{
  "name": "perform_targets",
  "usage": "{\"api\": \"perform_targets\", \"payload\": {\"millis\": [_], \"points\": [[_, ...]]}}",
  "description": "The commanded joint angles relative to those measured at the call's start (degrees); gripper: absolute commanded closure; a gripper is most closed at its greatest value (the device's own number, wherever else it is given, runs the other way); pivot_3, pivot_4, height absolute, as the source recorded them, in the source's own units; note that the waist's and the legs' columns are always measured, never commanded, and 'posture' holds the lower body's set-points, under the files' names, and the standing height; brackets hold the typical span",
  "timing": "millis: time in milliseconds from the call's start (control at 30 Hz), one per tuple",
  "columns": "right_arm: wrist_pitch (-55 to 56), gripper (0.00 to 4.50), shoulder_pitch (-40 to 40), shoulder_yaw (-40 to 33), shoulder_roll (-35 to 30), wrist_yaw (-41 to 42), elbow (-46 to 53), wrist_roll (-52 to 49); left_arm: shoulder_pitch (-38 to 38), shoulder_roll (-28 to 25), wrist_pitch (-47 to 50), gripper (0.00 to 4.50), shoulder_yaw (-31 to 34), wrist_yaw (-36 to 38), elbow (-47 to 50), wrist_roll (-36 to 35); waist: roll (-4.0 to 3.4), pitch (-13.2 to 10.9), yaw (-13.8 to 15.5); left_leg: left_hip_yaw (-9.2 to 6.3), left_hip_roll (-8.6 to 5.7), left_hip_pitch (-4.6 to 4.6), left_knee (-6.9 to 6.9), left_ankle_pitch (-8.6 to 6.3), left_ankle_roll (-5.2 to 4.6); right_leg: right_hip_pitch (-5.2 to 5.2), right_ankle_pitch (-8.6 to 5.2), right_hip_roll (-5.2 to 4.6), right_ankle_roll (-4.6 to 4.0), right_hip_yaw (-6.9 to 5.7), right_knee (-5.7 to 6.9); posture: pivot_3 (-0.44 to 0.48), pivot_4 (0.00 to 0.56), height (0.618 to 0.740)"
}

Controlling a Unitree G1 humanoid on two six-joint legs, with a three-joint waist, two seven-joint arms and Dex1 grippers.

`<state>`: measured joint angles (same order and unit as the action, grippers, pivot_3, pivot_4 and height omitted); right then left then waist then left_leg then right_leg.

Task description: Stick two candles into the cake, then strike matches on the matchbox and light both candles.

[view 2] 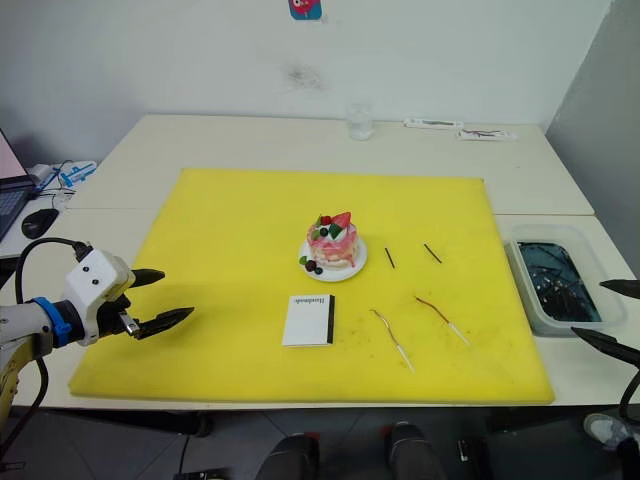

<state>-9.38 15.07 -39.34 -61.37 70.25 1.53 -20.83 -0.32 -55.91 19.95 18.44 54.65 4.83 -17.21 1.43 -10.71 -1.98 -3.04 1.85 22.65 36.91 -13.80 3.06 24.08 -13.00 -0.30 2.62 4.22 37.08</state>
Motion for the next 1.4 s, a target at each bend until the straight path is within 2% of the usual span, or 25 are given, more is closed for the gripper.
{"api": "perform_targets", "payload": {"millis": [33,333,567,800,867,1133,1300,1400], "points": [[0.14,0.01,0.03,-2.73,-1.07,0.49,1.10,0.04,-0.51,-1.08,1.29,0.00,1.37,1.00,0.68,-1.10,0.00,0.00,0.00,0.00,0.00,0.00,0.00,0.00,0.00,0.00,0.00,0.00,0.00,0.00,0.00,0.000,0.150,0.740],[0.60,0.01,0.52,-3.52,-1.09,1.47,0.26,0.47,-0.20,-1.73,0.74,0.00,2.70,5.07,-0.40,-2.27,0.00,0.00,-0.01,0.00,0.00,-0.01,0.00,0.00,0.00,-0.01,0.00,0.00,0.00,0.00,0.01,0.000,0.150,0.740],[0.93,0.01,0.87,-3.98,-0.97,2.09,-0.06,0.70,-0.18,-1.69,-1.18,0.00,2.64,3.84,-2.67,0.63,-0.01,0.01,0.00,0.00,0.00,-0.03,0.01,0.00,0.00,-0.02,0.00,0.00,0.00,0.00,0.03,0.000,0.150,0.740],[1.92,0.01,0.68,-4.04,-0.73,2.17,-0.80,1.32,1.08,-2.46,-6.13,0.00,3.00,5.54,-4.92,2.03,-0.01,0.01,0.00,0.02,0.00,-0.04,0.02,0.00,0.00,-0.02,0.00,0.00,0.00,0.01,0.03,0.000,0.150,0.740],[2.32,0.01,0.39,-3.76,-0.67,1.93,-1.22,1.47,1.23,-2.10,-5.24,0.00,3.16,6.69,-4.38,0.45,-0.01,0.01,0.00,0.02,0.00,-0.05,0.01,0.00,0.00,-0.02,0.00,0.00,0.00,0.01,0.04,0.000,0.150,0.740],[0.15,0.01,-0.20,-4.94,-0.85,1.45,1.27,-0.02,3.20,-0.47,0.62,0.00,2.90,8.30,4.16,-5.90,-0.01,0.01,-0.01,0.02,0.00,-0.05,0.03,0.00,0.00,-0.03,0.00,0.00,0.00,0.01,0.06,0.000,0.150,0.740],[-7.75,0.01,-1.38,-4.94,-0.85,0.06,11.19,-4.14,4.69,1.77,7.97,0.00,-1.50,7.60,17.42,-12.47,-0.02,0.01,0.04,0.02,0.00,-0.06,0.03,0.00,0.00,-0.04,0.01,0.00,0.01,0.02,0.09,0.000,0.150,0.740],[-16.03,0.01,-0.62,-3.49,0.31,-3.43,21.18,-7.63,3.58,4.70,12.33,0.00,-5.37,4.80,25.34,-16.88,-0.03,0.02,0.09,0.01,0.00,-0.07,0.04,0.00,0.00,-0.05,0.01,0.00,0.01,0.02,0.13,0.000,0.150,0.740]]}}
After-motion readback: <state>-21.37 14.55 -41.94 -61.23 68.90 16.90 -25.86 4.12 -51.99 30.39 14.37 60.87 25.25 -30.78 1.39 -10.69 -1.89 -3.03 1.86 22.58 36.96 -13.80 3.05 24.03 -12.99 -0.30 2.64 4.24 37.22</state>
